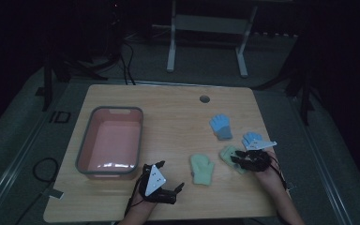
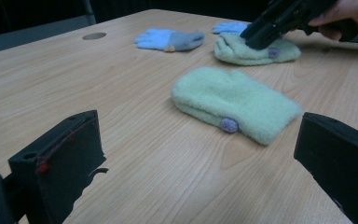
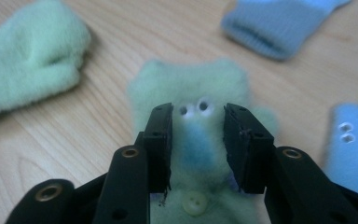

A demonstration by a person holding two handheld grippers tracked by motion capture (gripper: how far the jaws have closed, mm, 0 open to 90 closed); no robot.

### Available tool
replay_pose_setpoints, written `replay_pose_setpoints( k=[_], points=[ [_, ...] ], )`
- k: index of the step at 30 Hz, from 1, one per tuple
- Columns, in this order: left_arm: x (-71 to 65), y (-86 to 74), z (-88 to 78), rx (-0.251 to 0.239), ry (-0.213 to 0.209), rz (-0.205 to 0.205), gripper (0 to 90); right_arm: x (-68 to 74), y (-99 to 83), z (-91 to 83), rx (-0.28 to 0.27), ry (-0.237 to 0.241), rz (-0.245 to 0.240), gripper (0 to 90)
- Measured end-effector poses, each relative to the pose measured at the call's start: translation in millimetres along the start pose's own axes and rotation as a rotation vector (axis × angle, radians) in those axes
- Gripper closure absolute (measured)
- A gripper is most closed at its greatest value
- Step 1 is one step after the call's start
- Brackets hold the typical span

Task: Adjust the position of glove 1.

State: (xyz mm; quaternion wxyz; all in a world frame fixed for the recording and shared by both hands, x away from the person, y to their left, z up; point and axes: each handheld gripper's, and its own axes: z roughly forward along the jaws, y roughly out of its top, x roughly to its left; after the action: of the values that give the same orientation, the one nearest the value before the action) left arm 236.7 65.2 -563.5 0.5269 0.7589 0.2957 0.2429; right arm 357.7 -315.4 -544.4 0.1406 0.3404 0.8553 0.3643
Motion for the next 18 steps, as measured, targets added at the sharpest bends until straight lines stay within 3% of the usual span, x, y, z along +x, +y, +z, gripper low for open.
replay_pose_setpoints(
  k=[3, 8, 14, 18],
  points=[
    [0.0, 0.0, 0.1, 0.001, 0.000, -0.001, 1.2, 0.4, -1.6, 1.5, 0.000, -0.006, -0.003, 64.3],
    [-0.1, 0.0, 0.1, 0.001, 0.001, 0.000, 1.3, 4.3, -0.4, 3.4, 0.017, -0.026, -0.010, 77.8],
    [0.0, 0.1, 0.2, 0.002, 0.002, -0.002, 1.3, 12.1, -3.0, 3.4, -0.011, -0.072, 0.081, 84.6],
    [-0.1, 0.0, 0.1, 0.001, 0.003, -0.001, 1.3, 30.0, 6.7, -13.7, -0.050, -0.159, 0.168, 87.3]
  ],
)
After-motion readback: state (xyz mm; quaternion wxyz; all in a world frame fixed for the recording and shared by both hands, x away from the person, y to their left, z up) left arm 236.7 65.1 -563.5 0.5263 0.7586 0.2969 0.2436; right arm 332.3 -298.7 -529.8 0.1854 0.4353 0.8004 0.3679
